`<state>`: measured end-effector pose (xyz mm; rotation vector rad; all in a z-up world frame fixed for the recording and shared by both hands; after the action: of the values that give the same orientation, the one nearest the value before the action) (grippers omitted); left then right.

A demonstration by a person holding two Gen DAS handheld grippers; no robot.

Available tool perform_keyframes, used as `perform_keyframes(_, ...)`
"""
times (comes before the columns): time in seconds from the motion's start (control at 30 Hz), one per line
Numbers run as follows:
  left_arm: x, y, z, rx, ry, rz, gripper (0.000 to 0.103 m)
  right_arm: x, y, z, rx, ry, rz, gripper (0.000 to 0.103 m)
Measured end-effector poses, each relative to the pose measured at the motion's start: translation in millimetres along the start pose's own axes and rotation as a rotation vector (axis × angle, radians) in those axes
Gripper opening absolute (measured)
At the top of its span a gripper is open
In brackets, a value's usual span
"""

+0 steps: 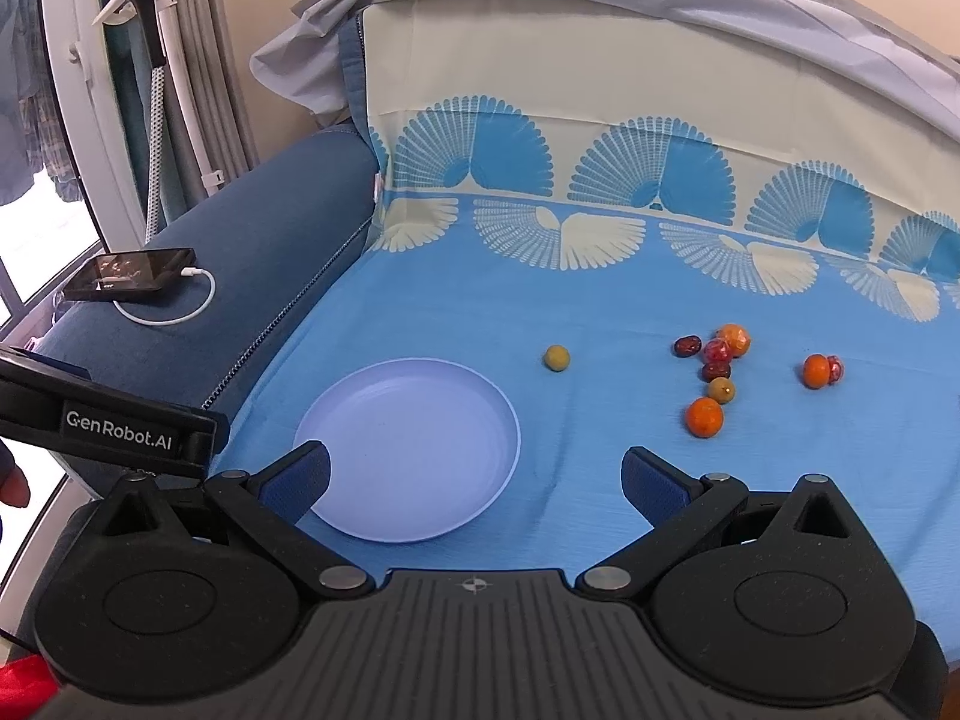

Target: Organize fruits

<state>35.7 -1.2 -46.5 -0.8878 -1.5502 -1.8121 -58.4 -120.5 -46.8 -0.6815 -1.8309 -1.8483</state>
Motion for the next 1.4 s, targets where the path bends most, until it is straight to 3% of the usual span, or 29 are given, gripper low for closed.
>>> perform_keyframes(0.27, 0.4, -2.3, 0.4, -0.012, 0.025, -0.046, 0.103, -1.8, 2.8, 6.1, 0.009, 0.000, -0.022, 0.103)
perform_keyframes(0.57, -6.1, -6.7, 1.7, -0.002, -0.004, 0.007, 0.103, -3.4, 0.7, 5.5, -0.002, -0.005, -0.001, 0.103)
perform_keyframes(1.07, -7.4, -3.1, -3.6, 0.016, -0.038, -0.005, 0.103, -5.7, -1.2, -4.6, -0.017, -0.017, 0.000, 0.103)
perform_keyframes(1.23, -13.3, 5.5, -19.5, 0.002, -0.048, 0.012, 0.103, -8.6, -4.6, -34.9, -0.102, -0.088, -0.015, 0.103)
perform_keyframes(1.4, -27.4, 29.2, -56.0, 0.007, -0.181, 0.045, 0.103, -14.4, -15.0, -84.0, -0.148, -0.234, -0.026, 0.103)
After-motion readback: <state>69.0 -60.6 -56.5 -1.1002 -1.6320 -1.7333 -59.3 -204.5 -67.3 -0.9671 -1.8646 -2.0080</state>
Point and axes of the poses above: each gripper's, at about its wrist camera, not at the fingertips, and x roughly against the way its jaws point, z to its left, y to its top, the point moved 6 cm from there along -x, roughly the way its jaws point, and after that the axes turned 10 degrees about x, right-handed, at the moved point
